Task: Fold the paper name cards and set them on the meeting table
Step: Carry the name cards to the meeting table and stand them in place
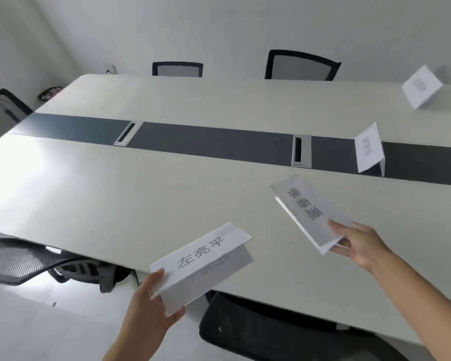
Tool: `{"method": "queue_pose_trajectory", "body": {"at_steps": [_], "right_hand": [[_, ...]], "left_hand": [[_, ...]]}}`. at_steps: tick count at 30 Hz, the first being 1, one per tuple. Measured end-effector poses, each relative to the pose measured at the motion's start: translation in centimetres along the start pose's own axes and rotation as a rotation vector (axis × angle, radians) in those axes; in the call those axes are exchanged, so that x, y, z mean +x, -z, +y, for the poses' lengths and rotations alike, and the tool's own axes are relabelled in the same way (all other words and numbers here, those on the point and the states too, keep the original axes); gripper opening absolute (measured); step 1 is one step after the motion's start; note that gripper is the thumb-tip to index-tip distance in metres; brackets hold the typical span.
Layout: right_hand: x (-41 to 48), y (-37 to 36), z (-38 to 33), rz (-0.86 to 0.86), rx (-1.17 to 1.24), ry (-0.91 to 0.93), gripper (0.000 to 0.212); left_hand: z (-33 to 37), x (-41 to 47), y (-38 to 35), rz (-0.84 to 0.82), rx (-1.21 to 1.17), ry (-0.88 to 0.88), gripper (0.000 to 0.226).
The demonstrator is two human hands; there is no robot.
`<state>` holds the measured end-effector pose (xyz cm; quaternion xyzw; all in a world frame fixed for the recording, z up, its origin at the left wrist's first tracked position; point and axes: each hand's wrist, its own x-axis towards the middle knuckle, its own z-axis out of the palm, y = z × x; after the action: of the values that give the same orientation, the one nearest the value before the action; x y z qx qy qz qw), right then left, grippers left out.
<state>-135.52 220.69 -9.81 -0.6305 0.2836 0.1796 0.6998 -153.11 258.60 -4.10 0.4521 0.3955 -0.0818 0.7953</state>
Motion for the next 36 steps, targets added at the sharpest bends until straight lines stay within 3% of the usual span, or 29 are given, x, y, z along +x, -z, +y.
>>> {"method": "queue_pose_trajectory", "body": {"at_steps": [4, 9, 18, 26, 28, 33, 36], "right_hand": [[8.4, -2.2, -2.1, 0.092, -0.261, 0.187, 0.034], [15.7, -3.1, -3.0, 0.121, -0.496, 0.277, 0.037], [24.2, -0.3, -5.3, 0.071, -0.65, 0.379, 0.044], [28.3, -0.4, -8.6, 0.051, -0.953, 0.499, 0.039], [28.5, -0.8, -8.9, 0.079, -1.093, 0.523, 0.044], [27.2, -3.8, -7.6, 0.183, -1.408, 0.828, 0.062], [26.7, -5.4, -5.7, 0.143, -1.563, 0.829, 0.067]], "left_hand": [[1.2, 2.8, -2.5, 0.053, 0.025, 0.013, 0.03], [1.4, 5.0, -5.1, 0.139, 0.001, 0.081, 0.031], [2.7, 9.1, -7.7, 0.193, 0.081, 0.128, 0.025], [1.9, 10.6, -10.0, 0.18, 0.124, 0.186, 0.03], [1.8, 10.8, -10.4, 0.184, 0.13, 0.195, 0.031], [1.4, 10.9, -10.7, 0.19, 0.133, 0.207, 0.037], [1.2, 10.8, -10.8, 0.193, 0.133, 0.214, 0.04]]}}
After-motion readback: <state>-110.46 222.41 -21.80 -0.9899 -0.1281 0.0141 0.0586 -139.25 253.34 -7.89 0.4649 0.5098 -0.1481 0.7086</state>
